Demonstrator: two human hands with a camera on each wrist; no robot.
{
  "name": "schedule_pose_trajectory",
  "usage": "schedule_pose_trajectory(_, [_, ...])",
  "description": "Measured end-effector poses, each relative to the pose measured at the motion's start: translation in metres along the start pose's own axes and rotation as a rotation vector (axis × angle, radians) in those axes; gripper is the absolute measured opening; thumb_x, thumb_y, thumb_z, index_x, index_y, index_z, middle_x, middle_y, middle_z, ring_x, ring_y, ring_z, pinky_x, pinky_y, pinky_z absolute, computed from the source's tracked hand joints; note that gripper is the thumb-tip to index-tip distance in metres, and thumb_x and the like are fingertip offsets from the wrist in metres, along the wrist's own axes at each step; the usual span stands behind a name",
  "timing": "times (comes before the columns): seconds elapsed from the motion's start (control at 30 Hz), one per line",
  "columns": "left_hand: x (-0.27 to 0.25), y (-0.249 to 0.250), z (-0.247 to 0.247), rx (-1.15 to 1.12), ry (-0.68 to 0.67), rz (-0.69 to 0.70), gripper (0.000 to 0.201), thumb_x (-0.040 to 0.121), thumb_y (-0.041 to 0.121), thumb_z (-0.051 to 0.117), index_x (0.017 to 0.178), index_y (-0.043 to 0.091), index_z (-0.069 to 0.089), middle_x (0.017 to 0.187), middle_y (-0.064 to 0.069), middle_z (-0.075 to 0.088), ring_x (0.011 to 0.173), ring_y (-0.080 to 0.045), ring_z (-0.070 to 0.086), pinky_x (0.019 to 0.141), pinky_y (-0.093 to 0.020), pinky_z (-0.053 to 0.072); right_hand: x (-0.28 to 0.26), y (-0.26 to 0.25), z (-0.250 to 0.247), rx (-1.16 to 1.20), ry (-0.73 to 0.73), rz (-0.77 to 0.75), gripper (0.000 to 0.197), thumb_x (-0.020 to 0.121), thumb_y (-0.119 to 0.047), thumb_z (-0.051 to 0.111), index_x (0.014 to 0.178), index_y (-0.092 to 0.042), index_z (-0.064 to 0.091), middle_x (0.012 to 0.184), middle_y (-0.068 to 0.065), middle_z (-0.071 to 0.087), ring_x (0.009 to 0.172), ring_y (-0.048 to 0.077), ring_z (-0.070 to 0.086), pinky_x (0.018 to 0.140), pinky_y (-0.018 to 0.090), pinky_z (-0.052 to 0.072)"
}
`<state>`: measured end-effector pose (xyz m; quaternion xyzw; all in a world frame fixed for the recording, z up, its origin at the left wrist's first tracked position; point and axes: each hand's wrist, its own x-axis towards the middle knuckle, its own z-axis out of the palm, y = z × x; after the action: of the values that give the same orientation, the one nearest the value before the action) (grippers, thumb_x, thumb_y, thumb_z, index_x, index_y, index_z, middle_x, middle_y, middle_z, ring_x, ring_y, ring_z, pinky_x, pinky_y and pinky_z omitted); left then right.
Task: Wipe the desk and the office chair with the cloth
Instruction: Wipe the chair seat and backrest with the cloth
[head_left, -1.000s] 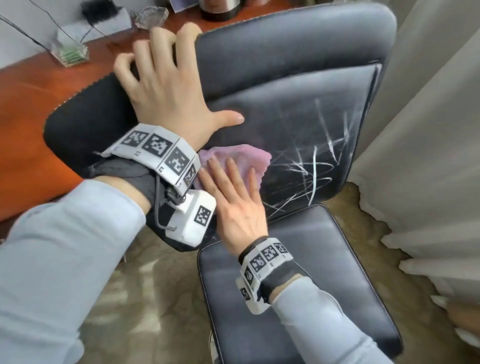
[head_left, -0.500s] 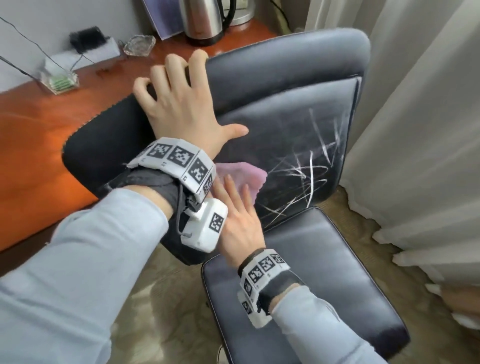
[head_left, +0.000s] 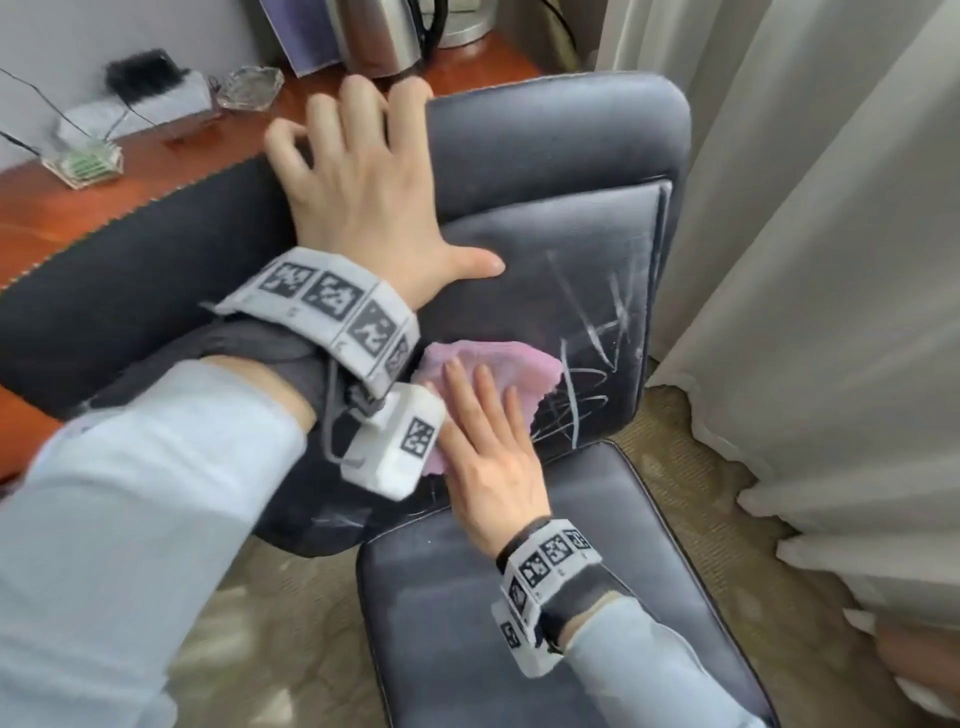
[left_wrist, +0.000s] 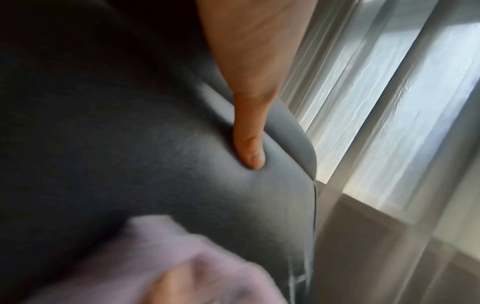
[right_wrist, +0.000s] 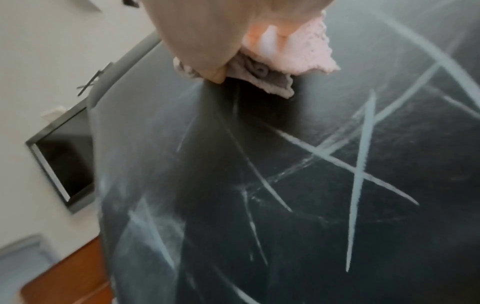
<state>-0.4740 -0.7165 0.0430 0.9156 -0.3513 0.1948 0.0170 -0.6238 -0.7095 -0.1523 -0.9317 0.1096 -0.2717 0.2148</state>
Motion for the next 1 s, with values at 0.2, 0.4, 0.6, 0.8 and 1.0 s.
schedule_pose_trajectory(0.2, [0.001,0.000,0.007,-0.006,0.042,-0.029,0.114,0.046,0.084,0.069,0.133,0.017,0.039,0.128,-0.012,0.049,0.118,-0.036,0.046,0.097,-0.054,0.034,0.059,0.052,-0.054,0.078,0.232,0.080,0.067,0.085,0.009,0.054,0.148,-0.008,0.038,0.158,0.016,0.023,0.149,0.034,0.007,0.118,0.061,0.011])
schedule_pose_trajectory(0.4, [0.000,0.002,0.003,-0.004,0.039,-0.039,0.106,0.053,0.079,0.071,0.128,0.010,0.041,0.132,-0.016,0.048,0.121,-0.039,0.044,0.096,-0.056,0.033,0.010,0.032,-0.020,0.198,0.157,0.155,0.074,0.080,0.016,0.056,0.148,-0.005,0.038,0.160,0.014,0.016,0.150,0.039,0.007,0.120,0.057,0.006])
schedule_pose_trajectory(0.6, [-0.001,0.004,0.001,-0.014,0.028,-0.027,0.114,0.045,0.084,0.070,0.133,0.018,0.039,0.129,-0.011,0.049,0.118,-0.036,0.046,0.098,-0.053,0.033,0.037,0.040,-0.046,0.153,0.140,0.161,0.077,0.081,0.014,0.050,0.152,-0.007,0.029,0.161,0.016,0.017,0.150,0.036,0.008,0.121,0.054,0.004])
schedule_pose_trajectory(0.8, [0.000,0.003,0.002,-0.020,0.036,-0.026,0.113,0.047,0.083,0.071,0.134,0.017,0.040,0.128,-0.011,0.049,0.118,-0.035,0.046,0.099,-0.052,0.032,0.068,0.038,-0.058,0.108,0.361,0.178,0.061,0.088,0.011,0.046,0.147,0.000,0.036,0.157,0.017,0.024,0.148,0.040,0.017,0.119,0.059,0.014])
schedule_pose_trajectory(1.0, [-0.001,0.005,0.000,-0.020,0.029,-0.036,0.117,0.043,0.085,0.072,0.135,0.018,0.040,0.128,-0.009,0.049,0.118,-0.034,0.046,0.099,-0.051,0.032,0.011,0.045,-0.037,0.027,0.056,0.205,0.086,0.074,0.011,0.047,0.154,-0.010,0.022,0.162,0.009,0.019,0.151,0.030,0.006,0.122,0.051,0.003])
